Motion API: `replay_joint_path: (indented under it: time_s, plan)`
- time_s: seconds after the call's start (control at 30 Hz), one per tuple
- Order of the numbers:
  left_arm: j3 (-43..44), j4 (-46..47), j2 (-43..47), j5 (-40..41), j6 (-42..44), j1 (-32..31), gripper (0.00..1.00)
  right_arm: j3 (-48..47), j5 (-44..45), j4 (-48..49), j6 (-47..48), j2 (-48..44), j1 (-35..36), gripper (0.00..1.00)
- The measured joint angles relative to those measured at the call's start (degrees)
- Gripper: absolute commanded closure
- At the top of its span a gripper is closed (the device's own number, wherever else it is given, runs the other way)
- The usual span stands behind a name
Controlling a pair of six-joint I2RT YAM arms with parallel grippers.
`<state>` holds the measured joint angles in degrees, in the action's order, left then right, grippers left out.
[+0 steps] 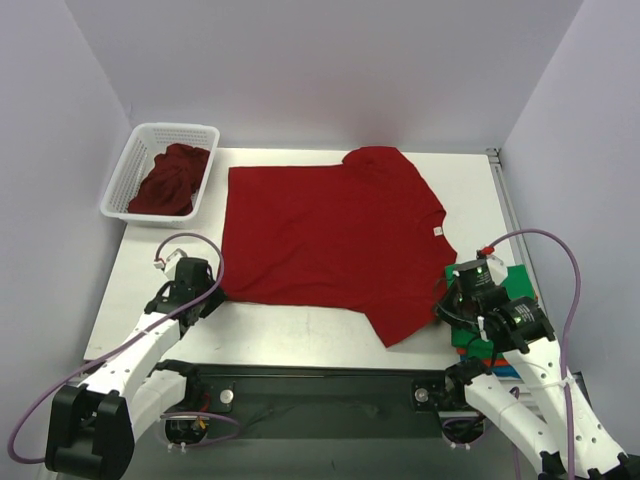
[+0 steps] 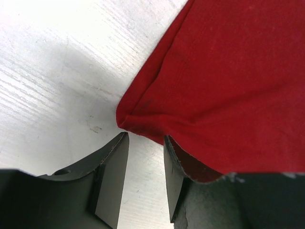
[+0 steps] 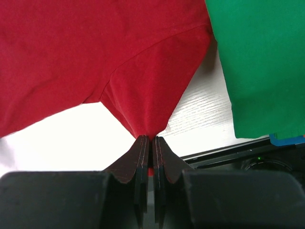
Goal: Fold and stack the t-shirts
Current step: Grap the side of the flattened tshirt closest away from the robot with both arms
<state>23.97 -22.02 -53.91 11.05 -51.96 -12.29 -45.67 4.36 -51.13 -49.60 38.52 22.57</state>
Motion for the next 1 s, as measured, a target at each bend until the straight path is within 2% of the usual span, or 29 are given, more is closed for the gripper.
replay_joint_path:
  time_s: [0.33,0.4,0.43,0.47,0.53,0.57,0.77,1.0]
  plan:
    - [-0.2,1.3,-2.8,0.2,-0.2,0.0,0.55,-0.7,0.0,0.0,0.1,0.0,0.0,1.0]
    - [-0.2,2.1,-4.2,0.8,-0.3,0.0,0.6,-1.1,0.1,0.0,0.2,0.3,0.0,1.0]
    - [-0.2,2.4,-4.9,1.0,-0.3,0.0,0.63,-1.3,0.2,0.0,0.2,0.5,0.0,1.0]
    - [-0.2,2.8,-5.5,1.3,-0.3,0.0,0.74,-1.5,0.2,0.0,0.3,0.7,0.0,1.0]
    - [-0.3,3.2,-6.4,1.9,-0.4,0.0,0.86,-1.8,0.2,0.0,0.4,1.1,0.0,1.0]
    - [-0.3,3.3,-6.7,2.2,-0.3,0.0,0.98,-1.9,0.2,0.0,0.4,1.3,0.0,1.0]
    - [-0.2,1.9,-5.7,4.2,-0.4,0.0,1.0,-2.5,0.5,-0.2,0.9,1.4,0.0,1.0]
    - [3.1,-7.9,4.0,8.4,-0.5,0.0,1.0,-5.9,0.6,-3.3,1.7,-0.7,0.0,1.0]
